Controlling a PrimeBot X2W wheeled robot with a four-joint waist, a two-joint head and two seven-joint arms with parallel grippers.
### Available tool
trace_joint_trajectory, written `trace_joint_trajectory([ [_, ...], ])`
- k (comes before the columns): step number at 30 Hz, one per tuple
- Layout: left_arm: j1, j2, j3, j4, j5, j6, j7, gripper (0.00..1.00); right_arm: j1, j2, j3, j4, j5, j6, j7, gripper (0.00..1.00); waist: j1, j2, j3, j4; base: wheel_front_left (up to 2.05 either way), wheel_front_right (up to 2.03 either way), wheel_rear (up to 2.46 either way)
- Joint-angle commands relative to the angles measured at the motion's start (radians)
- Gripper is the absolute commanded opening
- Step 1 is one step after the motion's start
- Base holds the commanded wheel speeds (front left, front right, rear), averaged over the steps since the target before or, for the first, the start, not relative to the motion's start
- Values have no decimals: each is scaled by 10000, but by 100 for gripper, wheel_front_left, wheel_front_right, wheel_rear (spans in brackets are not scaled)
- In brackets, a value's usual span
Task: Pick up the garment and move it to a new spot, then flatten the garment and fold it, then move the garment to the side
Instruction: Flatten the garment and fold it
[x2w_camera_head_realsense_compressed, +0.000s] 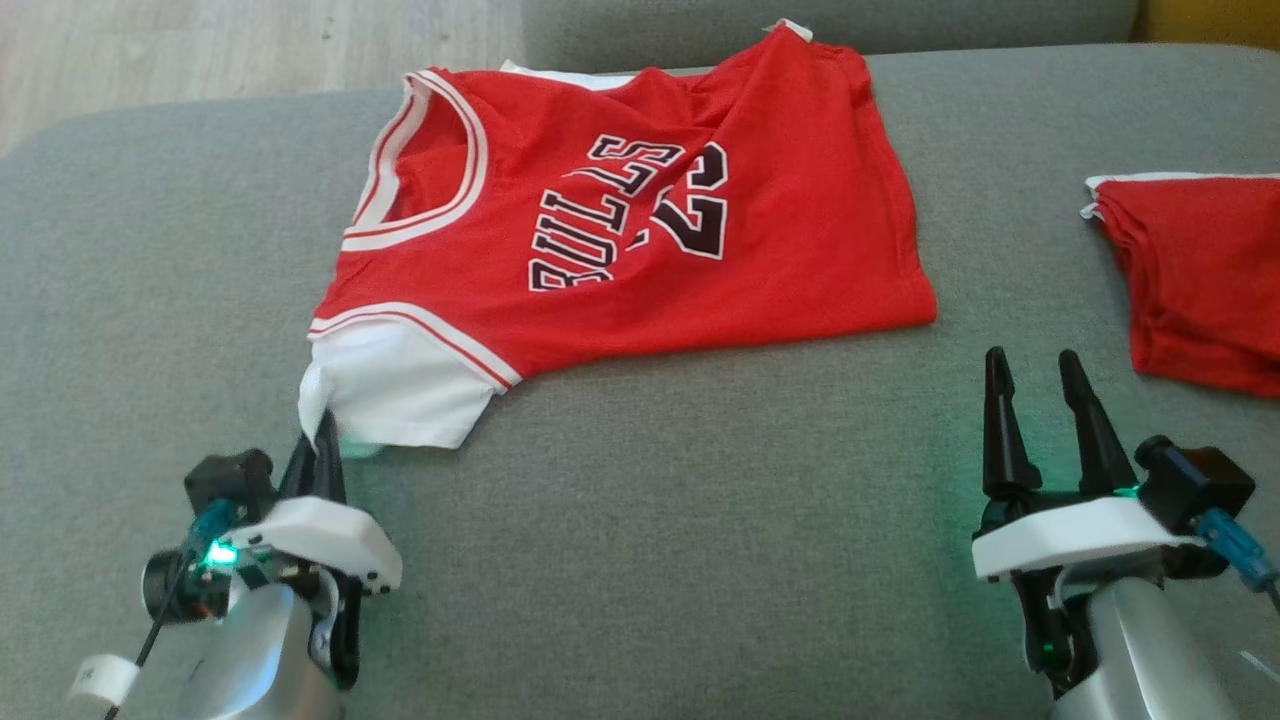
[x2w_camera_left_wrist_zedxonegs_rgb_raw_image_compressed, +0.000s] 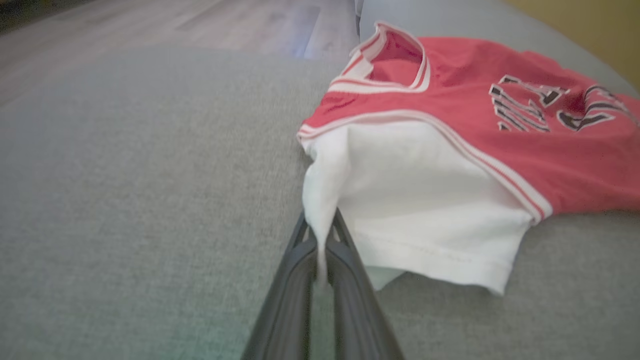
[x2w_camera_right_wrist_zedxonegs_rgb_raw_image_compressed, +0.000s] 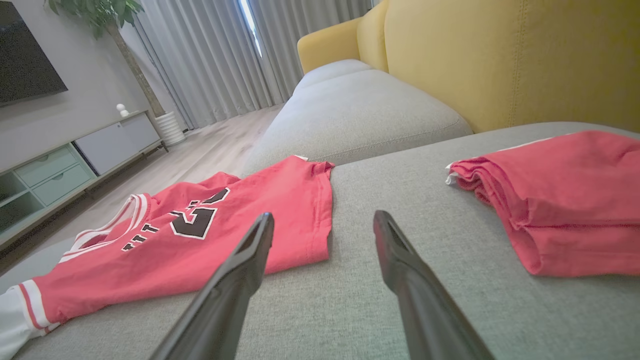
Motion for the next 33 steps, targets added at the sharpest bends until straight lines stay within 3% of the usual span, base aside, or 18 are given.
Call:
trace_joint_trajectory([
  [1, -292, 194, 360, -408, -57, 23, -259, 0, -330, -20, 240, -208, -23, -7, -107, 100, -1, 0, -48, 66, 0, 0, 0],
  [10, 178, -120, 369, -2610, 16, 8, -977, 0, -1006, -20, -165, 1196, -352, -7, 424, 100, -1, 0, -213, 630, 0, 0, 0],
  [15, 617, -249, 353, -3817, 140, 28, -999, 0, -1986, -20, -514, 2488, 202, -7, 1055, 100, -1, 0, -114, 965, 0, 0, 0],
  [21, 789, -358, 35, -4201, 227, -64, -1002, 0, -3387, -20, -729, 4585, 458, -7, 1808, 100, -1, 0, 82, 1324, 0, 0, 0],
  [31, 671, -459, -324, -4258, 231, -104, -1003, 0, -4889, -20, -1001, 7365, -1144, -7, 2192, 100, -1, 0, 216, 1664, 0, 0, 0],
  [32, 664, -464, -336, -4242, 227, -100, -1003, 0, -4980, -20, -958, 7570, -1185, -7, 2223, 63, -1, 0, 206, 1676, 0, 0, 0],
  [33, 658, -467, -343, -4222, 225, -94, -1003, 0, -5063, -20, -882, 7740, -1166, -7, 2219, 16, -1, 0, 192, 1684, 0, 0, 0],
])
